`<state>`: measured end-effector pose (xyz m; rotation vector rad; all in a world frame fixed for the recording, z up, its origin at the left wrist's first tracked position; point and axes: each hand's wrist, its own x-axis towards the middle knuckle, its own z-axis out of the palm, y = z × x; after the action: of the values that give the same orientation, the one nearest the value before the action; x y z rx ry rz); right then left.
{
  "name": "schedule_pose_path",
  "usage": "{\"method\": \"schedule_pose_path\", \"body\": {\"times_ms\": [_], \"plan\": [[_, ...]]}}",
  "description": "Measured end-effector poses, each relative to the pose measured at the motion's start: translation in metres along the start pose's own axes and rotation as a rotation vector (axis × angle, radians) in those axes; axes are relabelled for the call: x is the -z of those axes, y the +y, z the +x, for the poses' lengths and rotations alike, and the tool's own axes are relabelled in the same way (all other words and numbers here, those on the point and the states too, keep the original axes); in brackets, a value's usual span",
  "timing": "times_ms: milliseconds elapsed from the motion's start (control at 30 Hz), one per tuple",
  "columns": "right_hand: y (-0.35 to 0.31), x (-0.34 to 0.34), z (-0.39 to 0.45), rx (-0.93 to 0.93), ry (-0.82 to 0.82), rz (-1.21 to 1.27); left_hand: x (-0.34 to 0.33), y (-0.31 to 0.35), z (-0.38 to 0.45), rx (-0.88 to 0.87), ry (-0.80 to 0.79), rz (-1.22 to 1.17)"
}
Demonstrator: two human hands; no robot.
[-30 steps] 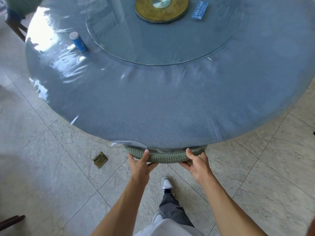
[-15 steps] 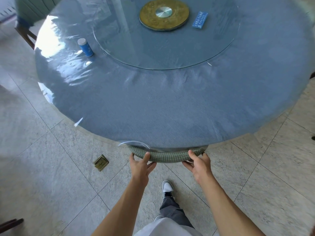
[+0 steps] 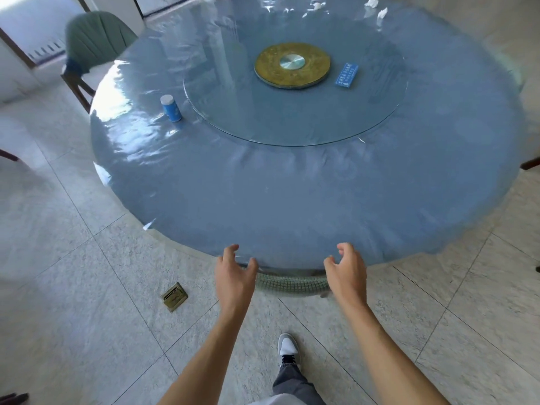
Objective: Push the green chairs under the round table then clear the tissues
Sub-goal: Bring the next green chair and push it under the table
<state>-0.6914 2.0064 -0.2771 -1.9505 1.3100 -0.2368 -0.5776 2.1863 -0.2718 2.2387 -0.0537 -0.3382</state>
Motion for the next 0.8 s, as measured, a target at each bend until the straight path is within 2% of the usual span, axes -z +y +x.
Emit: {"method": "schedule_pose_path", "body": {"times_ms": [200,400,667,800], "plan": [[-0.054,0.005,0.007,0.322,-0.04,-0.076,0.034,0.022,0.02,-0.182,0.091,0.213],[-0.1,-0.011,0.009,0.569,-0.136,-0.135,0.067,0.025,0.034,-0.26,0.168,0.343],[-0.167,-0.071,-0.006,0.733,-0.301,-0.096,0.125,0.002,0.05,-0.146,0.329,0.255],[-0.213,-0.115,-0.024,0.83,-0.381,-0.08,0.161,-0.024,0.066,-0.036,0.379,0.213]]}}
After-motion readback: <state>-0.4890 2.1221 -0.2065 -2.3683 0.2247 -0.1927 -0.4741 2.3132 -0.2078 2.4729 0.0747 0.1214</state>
